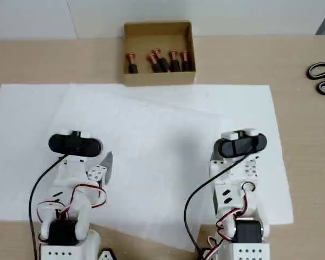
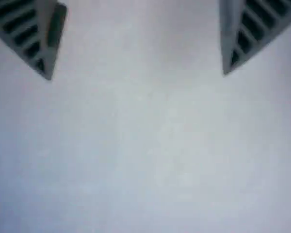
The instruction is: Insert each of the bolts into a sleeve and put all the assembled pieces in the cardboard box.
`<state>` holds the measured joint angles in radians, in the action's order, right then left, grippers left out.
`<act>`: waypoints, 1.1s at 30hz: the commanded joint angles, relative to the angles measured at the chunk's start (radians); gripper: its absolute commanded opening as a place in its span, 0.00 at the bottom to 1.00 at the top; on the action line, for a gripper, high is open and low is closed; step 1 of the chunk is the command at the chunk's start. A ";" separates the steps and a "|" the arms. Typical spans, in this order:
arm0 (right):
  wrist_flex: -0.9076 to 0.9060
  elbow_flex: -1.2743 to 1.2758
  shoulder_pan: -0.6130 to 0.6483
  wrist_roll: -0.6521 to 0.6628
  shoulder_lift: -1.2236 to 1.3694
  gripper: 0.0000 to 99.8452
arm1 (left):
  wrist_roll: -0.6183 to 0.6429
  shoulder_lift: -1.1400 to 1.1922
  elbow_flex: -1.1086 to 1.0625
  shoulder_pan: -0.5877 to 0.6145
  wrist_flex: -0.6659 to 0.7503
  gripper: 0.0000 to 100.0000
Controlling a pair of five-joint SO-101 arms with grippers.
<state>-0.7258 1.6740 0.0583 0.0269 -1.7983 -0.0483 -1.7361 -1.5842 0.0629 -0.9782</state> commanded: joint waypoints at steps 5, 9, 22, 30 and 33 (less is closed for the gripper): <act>0.019 0.009 0.001 0.002 -0.012 0.18 | 0.005 -0.008 -0.053 0.002 0.023 0.21; 0.018 0.009 0.004 0.002 -0.005 0.18 | 0.005 -0.008 -0.053 0.002 0.023 0.21; -0.197 0.009 -0.001 0.006 -0.015 0.18 | 0.002 -0.008 -0.053 0.002 0.021 0.21; -0.197 0.009 0.001 0.006 -0.015 0.18 | 0.000 -0.008 -0.053 0.002 0.025 0.21; -0.197 0.009 0.002 0.006 -0.015 0.18 | 0.000 -0.008 -0.053 0.002 0.025 0.21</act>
<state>-0.9191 1.6740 0.0583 0.0269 -1.7998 -0.0483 -1.7346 -1.6395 0.0629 -0.9782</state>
